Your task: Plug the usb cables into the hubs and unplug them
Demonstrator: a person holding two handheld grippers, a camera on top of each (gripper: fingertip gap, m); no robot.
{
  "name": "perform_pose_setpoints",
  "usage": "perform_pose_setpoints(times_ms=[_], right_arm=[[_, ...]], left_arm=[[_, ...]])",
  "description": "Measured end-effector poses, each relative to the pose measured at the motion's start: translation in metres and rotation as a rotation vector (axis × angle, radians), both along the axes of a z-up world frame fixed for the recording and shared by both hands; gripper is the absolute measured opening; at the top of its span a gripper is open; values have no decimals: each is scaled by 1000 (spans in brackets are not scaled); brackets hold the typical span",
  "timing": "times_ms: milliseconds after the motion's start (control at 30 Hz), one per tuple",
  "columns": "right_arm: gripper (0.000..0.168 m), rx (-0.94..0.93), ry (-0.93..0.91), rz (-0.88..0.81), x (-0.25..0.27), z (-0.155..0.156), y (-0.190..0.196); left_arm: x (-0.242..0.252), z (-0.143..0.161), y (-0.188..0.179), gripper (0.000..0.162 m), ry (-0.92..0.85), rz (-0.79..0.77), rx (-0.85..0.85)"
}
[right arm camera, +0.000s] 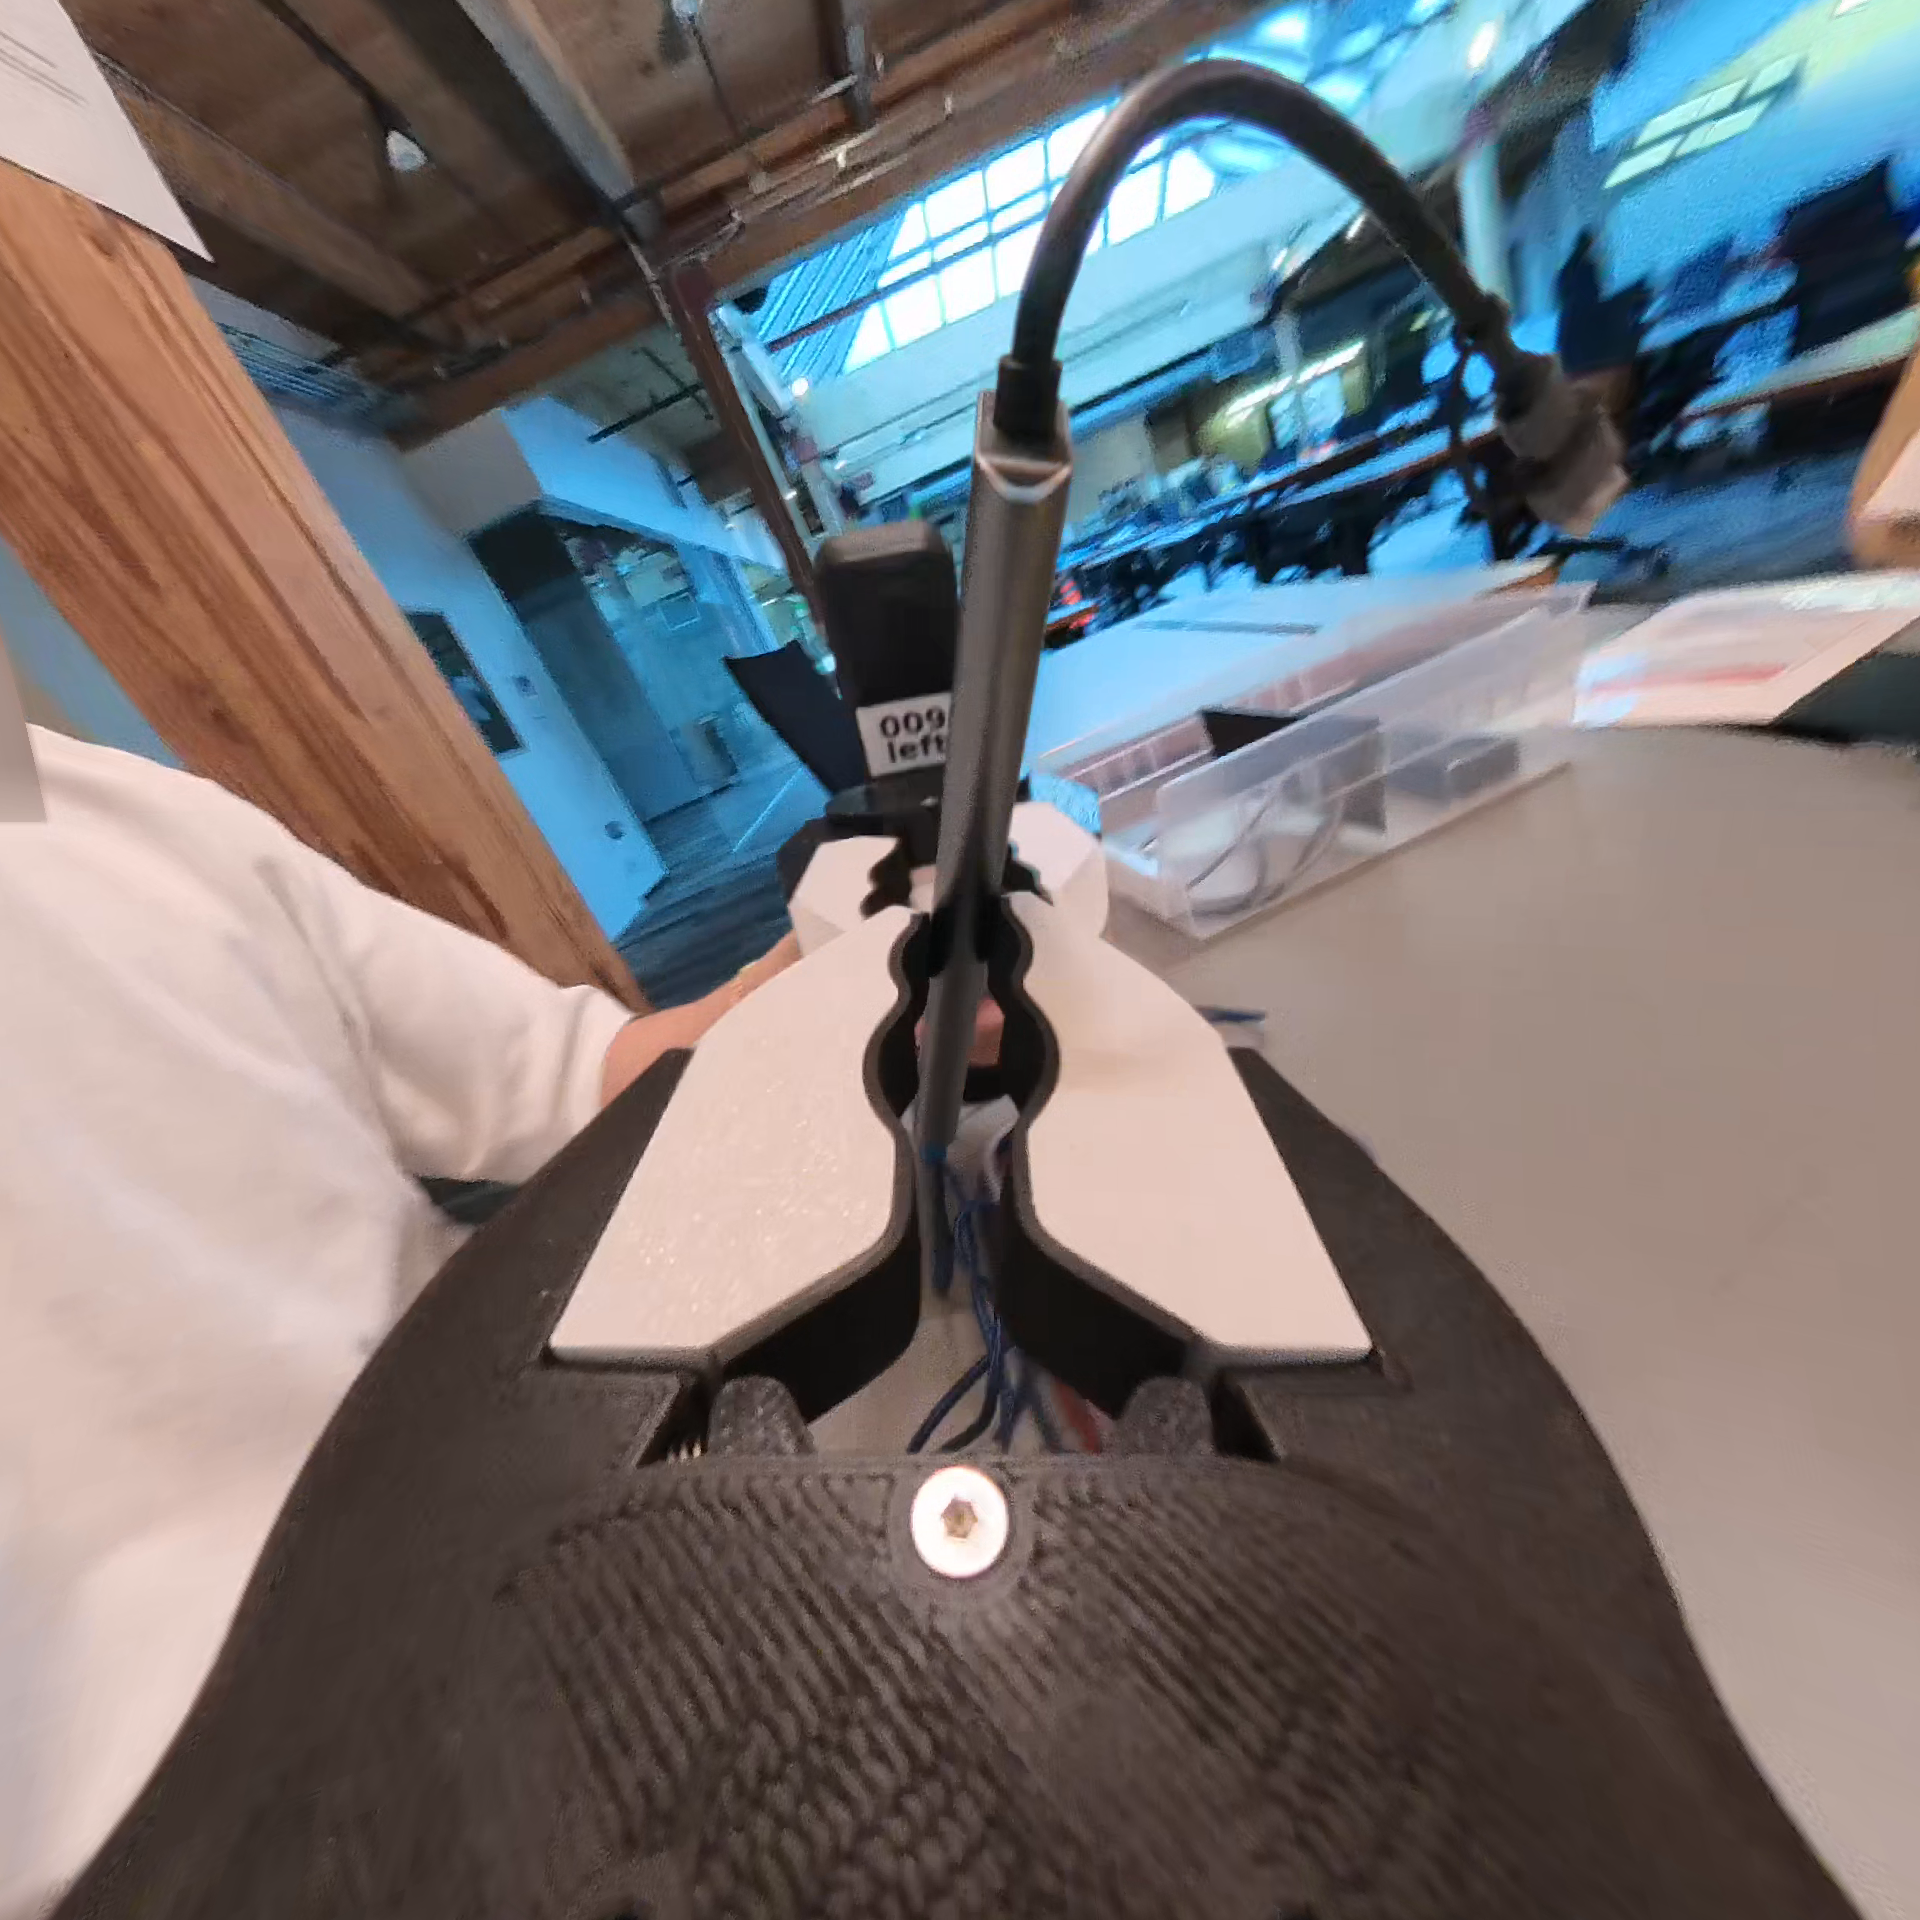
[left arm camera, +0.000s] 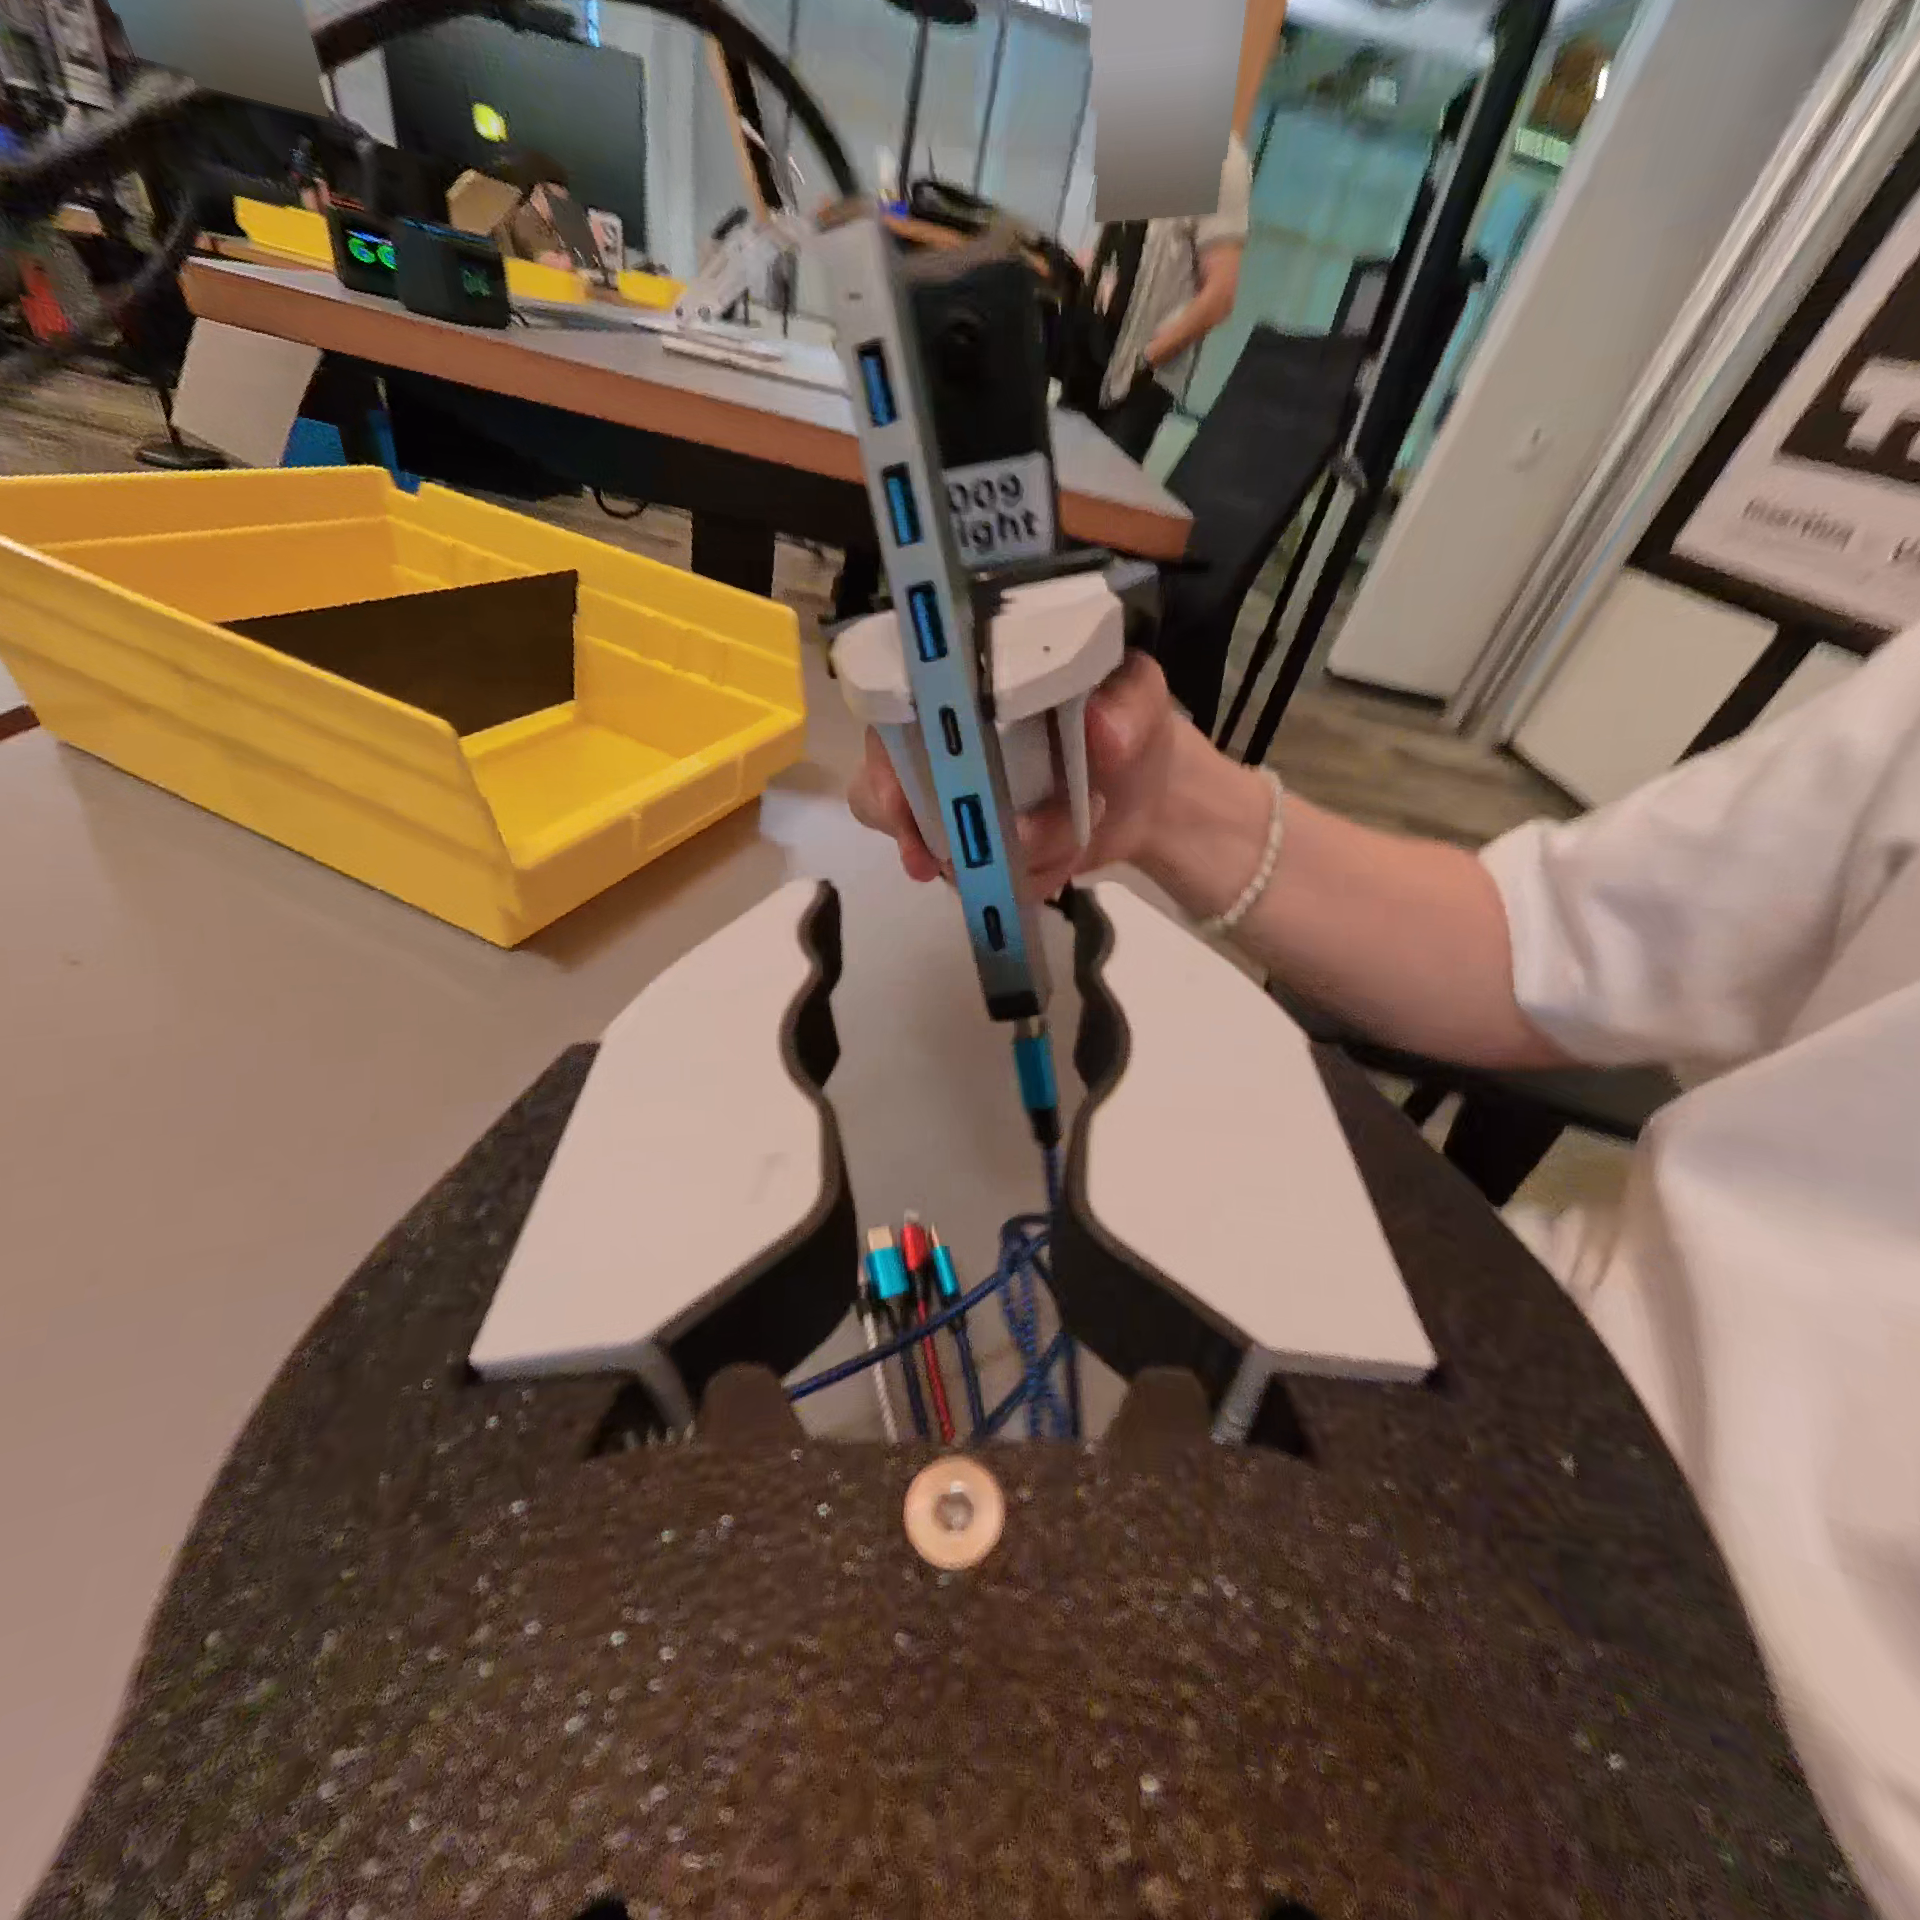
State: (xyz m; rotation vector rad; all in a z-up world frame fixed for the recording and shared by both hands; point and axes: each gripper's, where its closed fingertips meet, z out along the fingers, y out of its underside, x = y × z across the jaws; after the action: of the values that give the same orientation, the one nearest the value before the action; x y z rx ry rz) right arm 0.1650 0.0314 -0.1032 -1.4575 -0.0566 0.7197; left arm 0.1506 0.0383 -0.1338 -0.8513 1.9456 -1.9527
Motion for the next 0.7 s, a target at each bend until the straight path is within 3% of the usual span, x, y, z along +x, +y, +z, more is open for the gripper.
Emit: perform_pose_setpoints(times_ms=[133, 200, 333, 467, 600, 700], right_arm=[[11, -81, 42, 58, -8, -10, 5], [11, -69, -3, 15, -8, -10, 10], [17, 18, -107, -263, 17, 1, 17], [42, -43, -446, -383, 19, -21, 25], [50, -50, -610, -388, -3, -34, 44], [37, -53, -758, -555, 7, -37, 52]], left_arm=[[-10, -21, -14, 18, 72, -85, 128], [-6, -29, -20, 12, 156, -83, 99], [11, -7, -13, 10, 227, -24, -311], [28, 11, 29, 10, 232, 186, -697], [33, 9, 53, 10, 226, 359, -810], [33, 9, 48, 10, 246, 373, -802]])
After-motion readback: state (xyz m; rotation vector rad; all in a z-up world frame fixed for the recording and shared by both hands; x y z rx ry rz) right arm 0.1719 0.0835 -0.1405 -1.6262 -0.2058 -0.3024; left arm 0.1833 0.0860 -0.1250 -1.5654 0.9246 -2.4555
